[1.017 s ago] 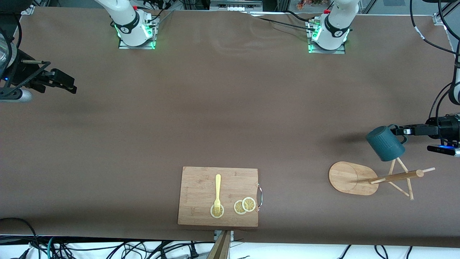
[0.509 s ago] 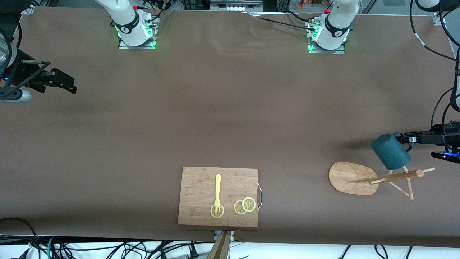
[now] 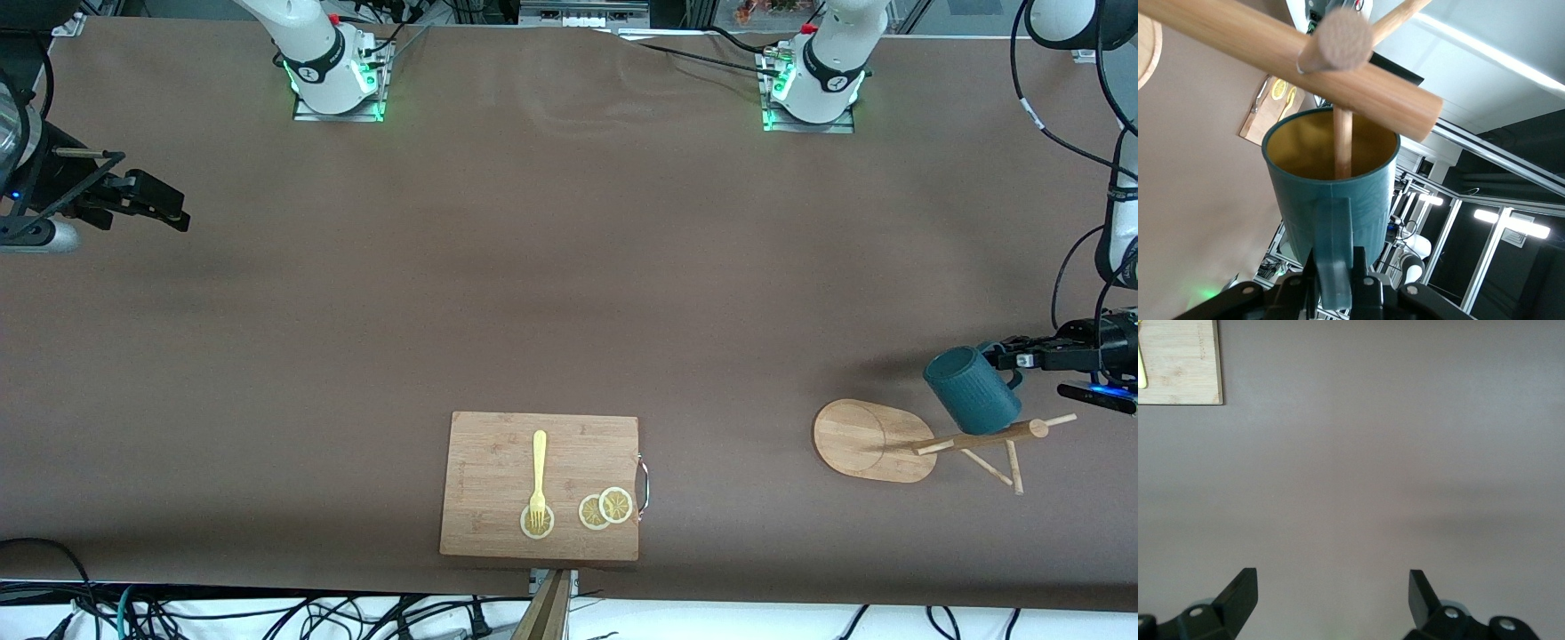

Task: Pass cup and hang on rack
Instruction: 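Hang the mug handle onto a rack peg with the left gripper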

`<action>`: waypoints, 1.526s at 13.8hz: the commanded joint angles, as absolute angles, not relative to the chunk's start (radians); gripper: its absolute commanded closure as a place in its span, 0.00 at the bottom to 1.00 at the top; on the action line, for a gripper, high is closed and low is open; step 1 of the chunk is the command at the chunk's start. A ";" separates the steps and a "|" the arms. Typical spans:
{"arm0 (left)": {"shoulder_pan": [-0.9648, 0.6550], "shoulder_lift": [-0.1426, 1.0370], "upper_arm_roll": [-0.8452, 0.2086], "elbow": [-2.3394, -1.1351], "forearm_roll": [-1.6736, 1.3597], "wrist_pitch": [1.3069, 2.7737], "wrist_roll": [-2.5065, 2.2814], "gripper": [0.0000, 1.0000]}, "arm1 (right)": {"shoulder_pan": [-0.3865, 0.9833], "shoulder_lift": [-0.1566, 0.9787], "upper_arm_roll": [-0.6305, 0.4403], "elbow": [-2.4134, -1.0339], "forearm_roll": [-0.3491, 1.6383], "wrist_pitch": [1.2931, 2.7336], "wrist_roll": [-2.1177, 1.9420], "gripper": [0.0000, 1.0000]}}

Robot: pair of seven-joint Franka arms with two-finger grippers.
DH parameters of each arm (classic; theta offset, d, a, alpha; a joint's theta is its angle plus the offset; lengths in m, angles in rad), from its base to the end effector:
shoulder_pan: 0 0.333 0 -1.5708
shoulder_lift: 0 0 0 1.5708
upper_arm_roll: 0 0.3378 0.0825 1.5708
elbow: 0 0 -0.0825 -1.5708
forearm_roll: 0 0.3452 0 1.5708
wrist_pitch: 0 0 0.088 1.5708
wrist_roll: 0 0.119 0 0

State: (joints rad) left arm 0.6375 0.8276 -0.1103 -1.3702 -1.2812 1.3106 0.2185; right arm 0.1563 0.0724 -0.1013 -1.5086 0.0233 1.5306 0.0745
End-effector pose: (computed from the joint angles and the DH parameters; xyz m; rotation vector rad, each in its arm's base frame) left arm 0.6242 0.2354 0.3141 1.4994 0.4732 -0.1917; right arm 0.5334 0.0345 0.6198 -3.1277 0.0298 0.0797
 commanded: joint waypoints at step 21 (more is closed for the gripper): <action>0.646 0.724 -0.132 -1.189 -0.780 1.232 0.244 0.00 | 0.153 0.083 -0.101 -1.479 0.015 1.508 0.061 0.00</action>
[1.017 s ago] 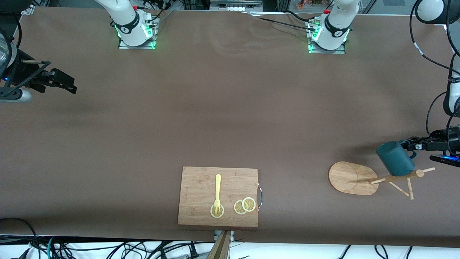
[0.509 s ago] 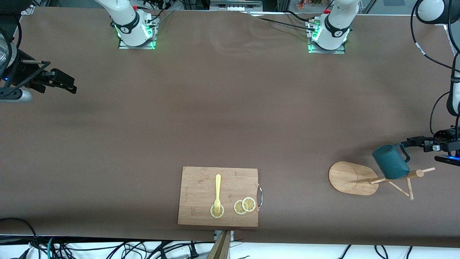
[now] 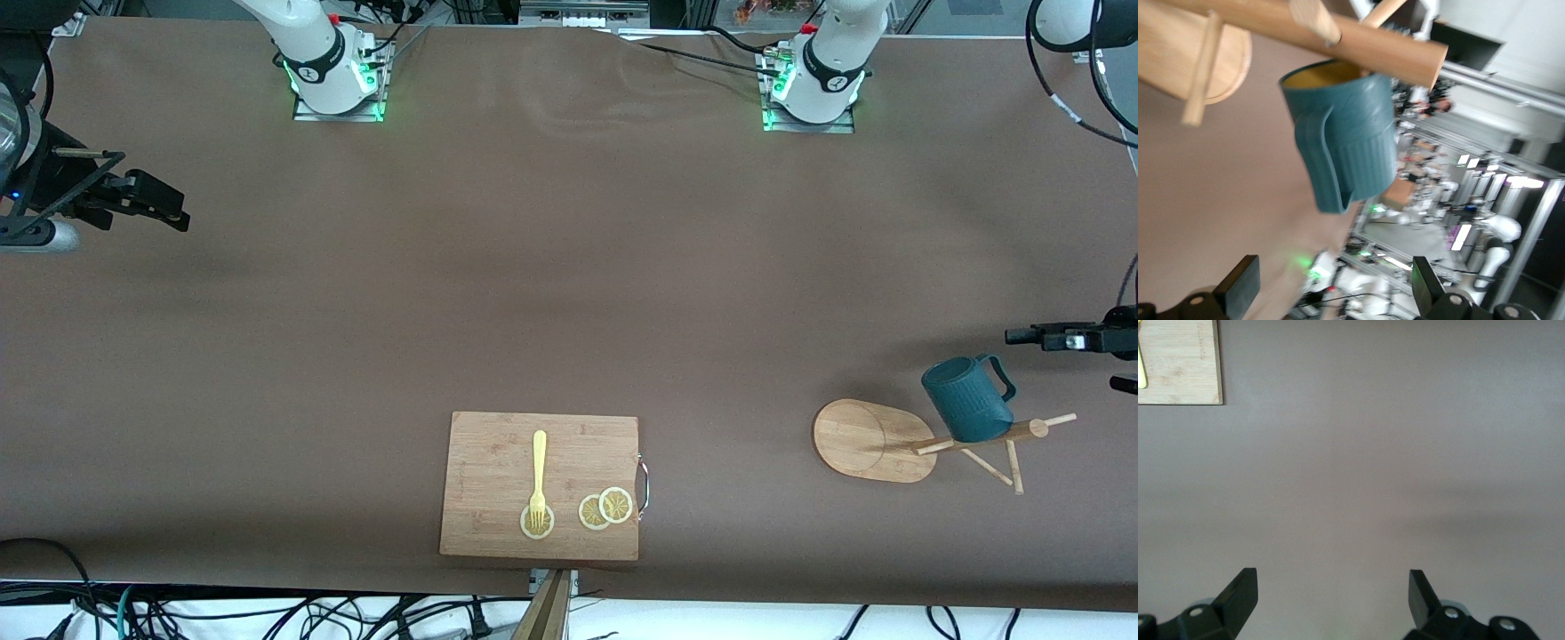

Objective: Pass cup and hang on rack

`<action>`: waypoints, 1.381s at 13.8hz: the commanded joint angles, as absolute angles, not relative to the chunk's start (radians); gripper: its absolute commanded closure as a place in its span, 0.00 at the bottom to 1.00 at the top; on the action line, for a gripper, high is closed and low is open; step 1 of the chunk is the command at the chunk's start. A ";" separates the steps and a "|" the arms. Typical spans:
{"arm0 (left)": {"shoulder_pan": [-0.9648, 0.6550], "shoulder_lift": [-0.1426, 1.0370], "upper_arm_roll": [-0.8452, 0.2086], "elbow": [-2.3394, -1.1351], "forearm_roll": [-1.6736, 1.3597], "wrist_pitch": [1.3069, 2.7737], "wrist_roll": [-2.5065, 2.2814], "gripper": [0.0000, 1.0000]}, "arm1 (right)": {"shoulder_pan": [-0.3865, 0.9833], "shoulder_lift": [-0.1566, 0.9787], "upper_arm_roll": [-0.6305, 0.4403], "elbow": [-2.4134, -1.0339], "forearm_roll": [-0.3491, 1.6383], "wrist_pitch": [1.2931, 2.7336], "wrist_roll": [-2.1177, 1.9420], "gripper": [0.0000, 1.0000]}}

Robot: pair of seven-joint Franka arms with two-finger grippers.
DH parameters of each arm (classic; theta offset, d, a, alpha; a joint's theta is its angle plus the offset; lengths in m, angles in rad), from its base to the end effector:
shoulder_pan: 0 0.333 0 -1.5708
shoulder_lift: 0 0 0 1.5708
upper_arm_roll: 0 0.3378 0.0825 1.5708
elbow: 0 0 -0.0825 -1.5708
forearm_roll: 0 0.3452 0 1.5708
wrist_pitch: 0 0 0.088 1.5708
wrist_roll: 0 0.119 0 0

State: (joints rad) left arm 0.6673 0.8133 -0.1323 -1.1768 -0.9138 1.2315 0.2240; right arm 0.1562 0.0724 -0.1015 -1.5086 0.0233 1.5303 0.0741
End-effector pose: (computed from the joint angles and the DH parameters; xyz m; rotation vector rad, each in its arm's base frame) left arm 0.6097 0.2646 0.3569 1.8757 0.3356 -0.2760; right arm 0.5334 0.0343 0.6198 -3.1277 0.0297 0.0802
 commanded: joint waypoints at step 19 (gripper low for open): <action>0.009 0.348 -0.133 -1.241 0.103 1.364 0.092 0.00 | 0.158 0.084 -0.094 -1.479 0.026 1.509 0.069 0.00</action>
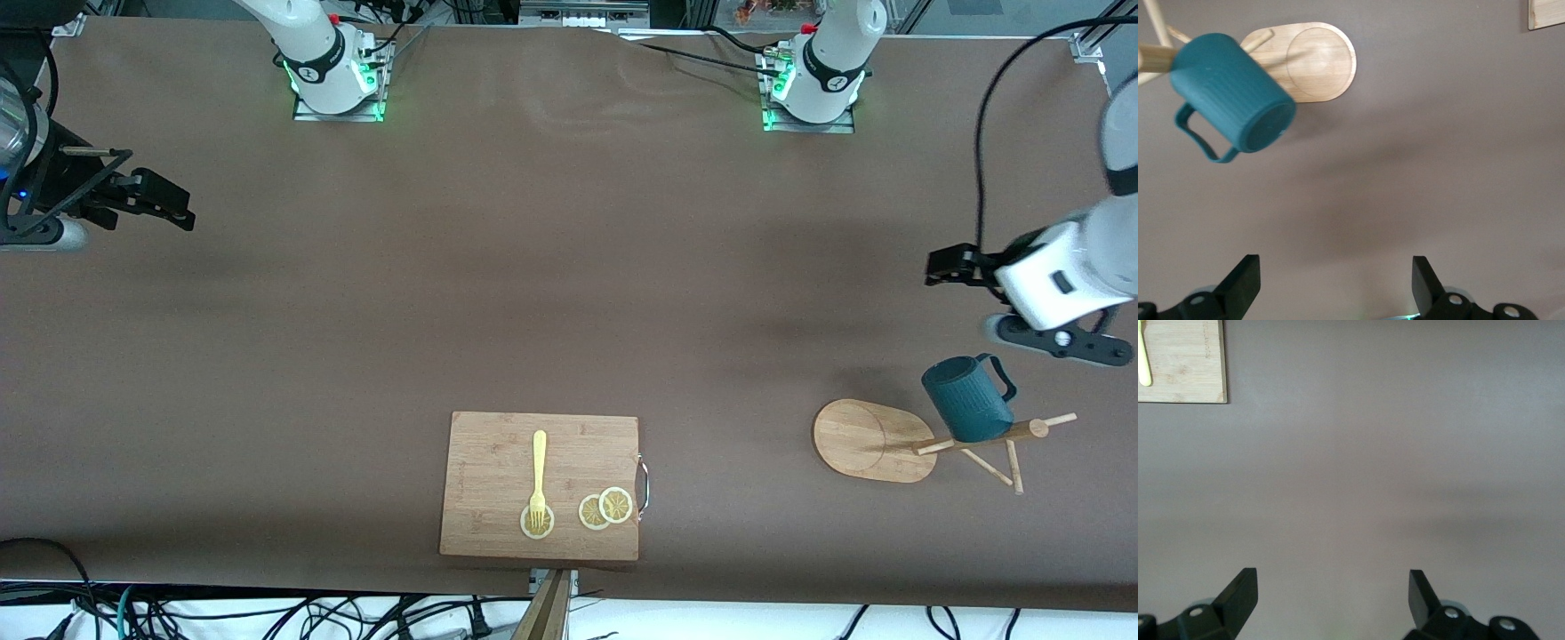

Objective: Pass cup and hang on rack

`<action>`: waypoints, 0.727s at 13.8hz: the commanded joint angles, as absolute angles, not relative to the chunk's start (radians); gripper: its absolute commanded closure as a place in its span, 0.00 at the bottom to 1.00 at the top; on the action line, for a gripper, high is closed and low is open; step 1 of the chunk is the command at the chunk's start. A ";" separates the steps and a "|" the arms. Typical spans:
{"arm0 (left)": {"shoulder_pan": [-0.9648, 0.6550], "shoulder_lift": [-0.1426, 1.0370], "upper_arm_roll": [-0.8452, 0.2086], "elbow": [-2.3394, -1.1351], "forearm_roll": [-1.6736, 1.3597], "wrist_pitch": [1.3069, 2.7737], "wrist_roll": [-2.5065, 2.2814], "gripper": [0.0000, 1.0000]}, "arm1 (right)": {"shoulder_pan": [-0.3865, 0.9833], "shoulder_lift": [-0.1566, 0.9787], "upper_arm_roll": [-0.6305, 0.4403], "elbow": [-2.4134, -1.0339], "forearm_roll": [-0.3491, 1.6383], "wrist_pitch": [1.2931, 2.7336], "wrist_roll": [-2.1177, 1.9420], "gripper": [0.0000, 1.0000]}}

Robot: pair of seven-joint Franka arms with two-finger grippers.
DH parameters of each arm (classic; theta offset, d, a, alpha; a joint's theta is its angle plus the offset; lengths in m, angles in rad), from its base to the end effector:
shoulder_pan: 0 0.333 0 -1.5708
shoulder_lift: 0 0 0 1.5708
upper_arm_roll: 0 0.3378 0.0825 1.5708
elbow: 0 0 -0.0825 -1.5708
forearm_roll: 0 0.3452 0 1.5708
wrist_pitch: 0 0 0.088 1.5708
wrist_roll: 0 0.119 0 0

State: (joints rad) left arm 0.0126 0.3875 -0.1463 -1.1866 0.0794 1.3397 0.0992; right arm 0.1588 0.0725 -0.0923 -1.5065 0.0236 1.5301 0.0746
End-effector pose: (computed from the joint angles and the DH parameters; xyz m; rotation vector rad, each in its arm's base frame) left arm 0.6049 -0.0512 0.5615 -3.0755 0.3387 0.3580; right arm 0.5331 0.0405 0.6206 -3.1271 0.0119 0.0777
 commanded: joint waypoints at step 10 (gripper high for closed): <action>-0.026 -0.008 -0.078 -1.749 0.032 1.800 0.039 0.00 | 0.143 0.087 -0.117 -1.485 0.026 1.368 0.080 0.00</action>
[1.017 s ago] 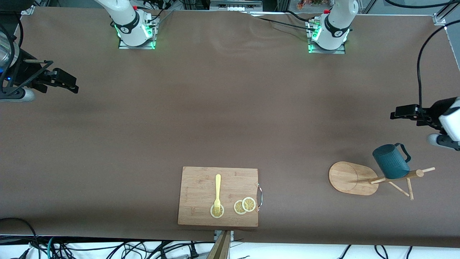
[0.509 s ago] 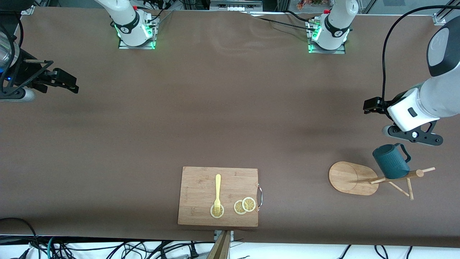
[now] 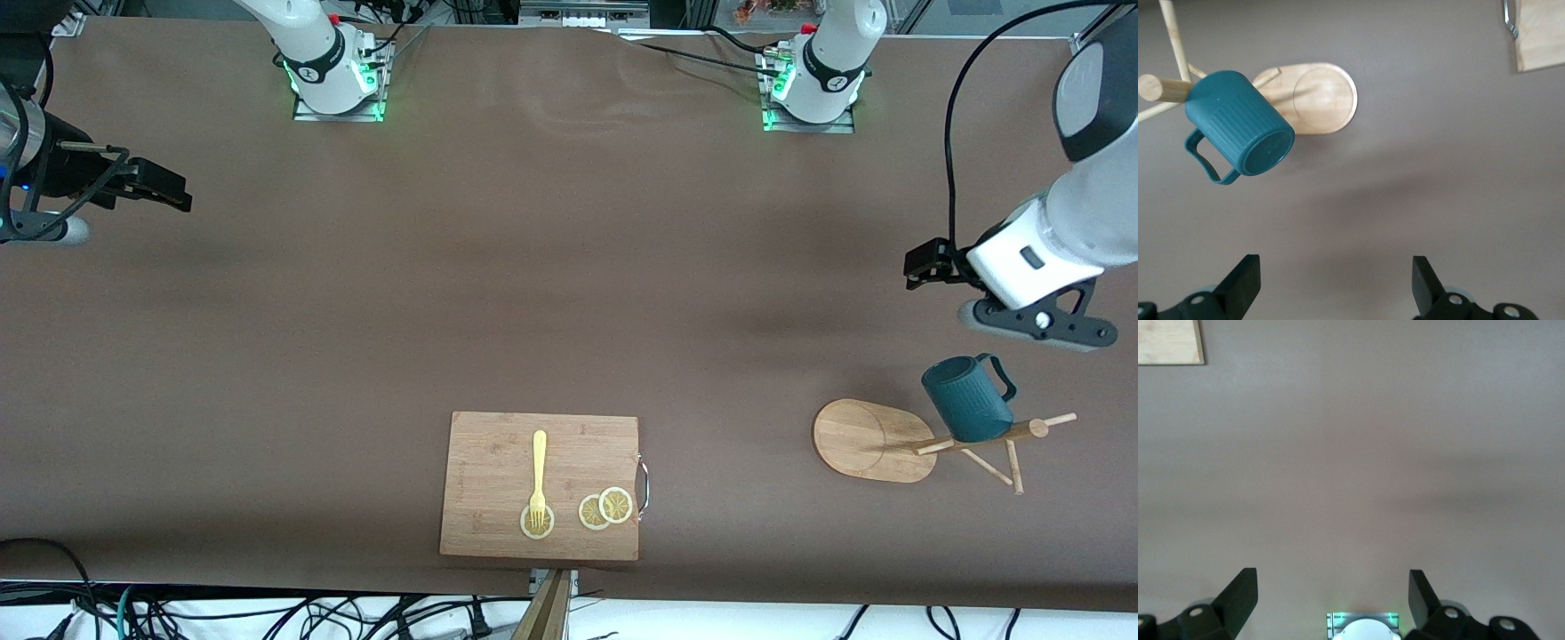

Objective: Pass cup and hang on rack

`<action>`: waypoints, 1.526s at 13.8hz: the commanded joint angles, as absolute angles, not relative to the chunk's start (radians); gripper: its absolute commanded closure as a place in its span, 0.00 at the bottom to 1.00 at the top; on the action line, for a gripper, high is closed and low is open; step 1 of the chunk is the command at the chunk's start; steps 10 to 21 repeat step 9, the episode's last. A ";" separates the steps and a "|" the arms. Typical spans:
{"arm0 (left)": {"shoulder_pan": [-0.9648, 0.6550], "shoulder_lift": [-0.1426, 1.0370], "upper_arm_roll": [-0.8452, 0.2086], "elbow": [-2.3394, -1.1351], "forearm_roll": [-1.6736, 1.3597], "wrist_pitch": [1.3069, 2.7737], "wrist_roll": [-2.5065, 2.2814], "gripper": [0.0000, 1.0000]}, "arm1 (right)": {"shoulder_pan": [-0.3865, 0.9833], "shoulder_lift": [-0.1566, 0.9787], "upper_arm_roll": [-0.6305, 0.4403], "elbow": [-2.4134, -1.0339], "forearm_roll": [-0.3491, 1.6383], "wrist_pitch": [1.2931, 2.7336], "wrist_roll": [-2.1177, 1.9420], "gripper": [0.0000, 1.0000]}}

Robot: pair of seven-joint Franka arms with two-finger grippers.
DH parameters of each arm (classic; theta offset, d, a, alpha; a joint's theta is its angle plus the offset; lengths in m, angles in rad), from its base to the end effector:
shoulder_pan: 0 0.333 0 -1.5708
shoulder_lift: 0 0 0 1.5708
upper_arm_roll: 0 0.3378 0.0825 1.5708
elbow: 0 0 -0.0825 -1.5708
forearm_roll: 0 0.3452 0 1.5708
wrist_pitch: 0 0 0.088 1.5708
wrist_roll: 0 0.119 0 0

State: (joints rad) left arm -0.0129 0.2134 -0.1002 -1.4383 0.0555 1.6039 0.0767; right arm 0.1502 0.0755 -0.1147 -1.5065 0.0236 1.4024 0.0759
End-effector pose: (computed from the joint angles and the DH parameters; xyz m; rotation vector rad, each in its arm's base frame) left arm 0.5826 -0.0531 0.5775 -3.0916 0.2964 0.0716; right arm 0.5185 0.0241 0.6097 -3.1234 0.0609 0.2814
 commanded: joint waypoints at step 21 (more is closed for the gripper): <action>-0.026 0.000 -0.078 -1.773 0.034 1.806 -0.020 0.00 | 0.143 0.092 -0.117 -1.489 0.026 1.325 0.067 0.00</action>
